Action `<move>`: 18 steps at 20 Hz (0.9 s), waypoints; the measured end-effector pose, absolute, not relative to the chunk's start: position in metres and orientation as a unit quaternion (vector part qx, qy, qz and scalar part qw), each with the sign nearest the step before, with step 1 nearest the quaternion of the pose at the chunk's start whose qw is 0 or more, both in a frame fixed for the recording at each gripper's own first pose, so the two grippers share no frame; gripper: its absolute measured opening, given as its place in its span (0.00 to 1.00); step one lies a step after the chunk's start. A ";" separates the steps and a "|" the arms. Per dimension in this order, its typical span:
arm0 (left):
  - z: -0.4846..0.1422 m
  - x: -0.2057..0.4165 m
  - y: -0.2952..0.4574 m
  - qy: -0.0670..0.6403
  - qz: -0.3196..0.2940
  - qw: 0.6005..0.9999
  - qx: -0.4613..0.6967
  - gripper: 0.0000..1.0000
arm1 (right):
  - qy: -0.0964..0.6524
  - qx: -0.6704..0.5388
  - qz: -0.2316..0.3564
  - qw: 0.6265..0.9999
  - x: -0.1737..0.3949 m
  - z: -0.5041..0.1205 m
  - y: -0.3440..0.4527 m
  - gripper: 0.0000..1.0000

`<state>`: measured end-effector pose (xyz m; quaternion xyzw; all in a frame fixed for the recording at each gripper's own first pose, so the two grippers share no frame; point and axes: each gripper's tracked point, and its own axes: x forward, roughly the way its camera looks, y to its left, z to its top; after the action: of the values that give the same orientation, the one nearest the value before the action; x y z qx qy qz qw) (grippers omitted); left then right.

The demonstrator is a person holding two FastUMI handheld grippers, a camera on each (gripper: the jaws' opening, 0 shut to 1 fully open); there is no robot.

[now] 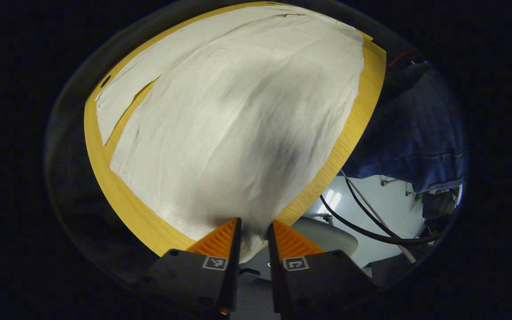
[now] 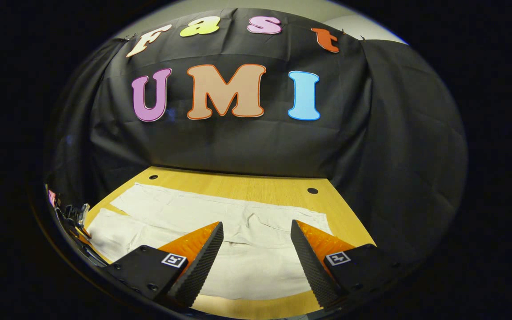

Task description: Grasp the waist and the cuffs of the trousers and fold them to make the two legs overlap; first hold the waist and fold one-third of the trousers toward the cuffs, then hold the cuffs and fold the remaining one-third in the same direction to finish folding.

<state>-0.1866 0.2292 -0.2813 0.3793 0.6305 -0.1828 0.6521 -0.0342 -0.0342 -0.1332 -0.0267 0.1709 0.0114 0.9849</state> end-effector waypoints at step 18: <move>-0.283 -0.183 0.230 0.645 -0.159 0.649 0.370 0.00 | 0.377 -0.238 0.194 0.874 -0.069 -0.279 -0.118 0.98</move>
<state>-0.1829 0.2302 -0.2826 0.3704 0.6454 -0.1593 0.6488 -0.0691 -0.1177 -0.2791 -0.2382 0.3767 0.1940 0.8739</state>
